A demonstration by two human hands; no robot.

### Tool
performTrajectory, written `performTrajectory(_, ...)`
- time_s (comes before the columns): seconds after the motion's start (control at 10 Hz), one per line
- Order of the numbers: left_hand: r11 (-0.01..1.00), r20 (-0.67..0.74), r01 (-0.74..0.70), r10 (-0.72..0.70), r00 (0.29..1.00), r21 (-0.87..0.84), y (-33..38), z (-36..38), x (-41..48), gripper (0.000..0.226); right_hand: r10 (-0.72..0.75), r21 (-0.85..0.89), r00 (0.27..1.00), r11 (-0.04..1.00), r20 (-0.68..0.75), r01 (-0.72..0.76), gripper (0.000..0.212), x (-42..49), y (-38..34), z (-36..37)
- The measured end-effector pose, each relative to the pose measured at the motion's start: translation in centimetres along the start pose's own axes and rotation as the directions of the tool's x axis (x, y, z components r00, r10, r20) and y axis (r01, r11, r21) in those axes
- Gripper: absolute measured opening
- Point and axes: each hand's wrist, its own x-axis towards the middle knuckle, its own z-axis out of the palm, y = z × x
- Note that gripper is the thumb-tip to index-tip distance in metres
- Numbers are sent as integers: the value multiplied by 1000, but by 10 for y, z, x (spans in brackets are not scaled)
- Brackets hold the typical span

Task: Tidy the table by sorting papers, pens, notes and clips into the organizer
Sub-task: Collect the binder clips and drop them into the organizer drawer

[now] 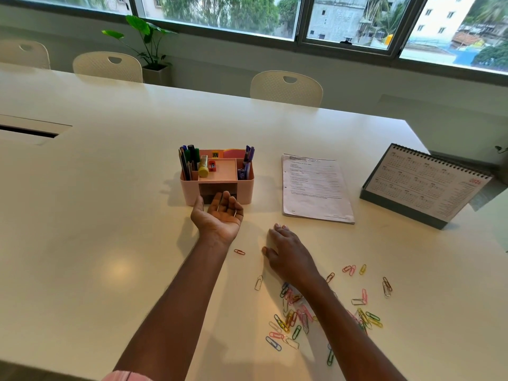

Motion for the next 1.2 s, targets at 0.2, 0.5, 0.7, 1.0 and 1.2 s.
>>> performTrajectory(0.2, 1000, -18, 5, -5, 1000, -5, -2, -9, -7, 59, 4, -3, 1000, 1000, -6, -4, 63, -1, 1, -1)
performTrajectory(0.5, 1000, -38, 16, -16, 999, -8, -4, -19, -19, 57, 9, -8, 1000, 1000, -4, -9, 63, -2, -1, 0)
performTrajectory(0.7, 1000, -39, 23, -23, 999, 3, -9, -22, -24, 58, 5, -8, 1000, 1000, -5, -5, 63, -2, -1, 0)
performTrajectory(1.0, 999, -45, 33, -32, 998, 18, -7, -26, -28, 63, 1, -4, 1000, 1000, -13, -1, 63, -1, 1, 2)
performTrajectory(1.2, 999, -45, 30, -29, 999, 16, -4, -26, -31, 65, 1, -7, 1000, 1000, -12, -1, 62, -1, 1, 3)
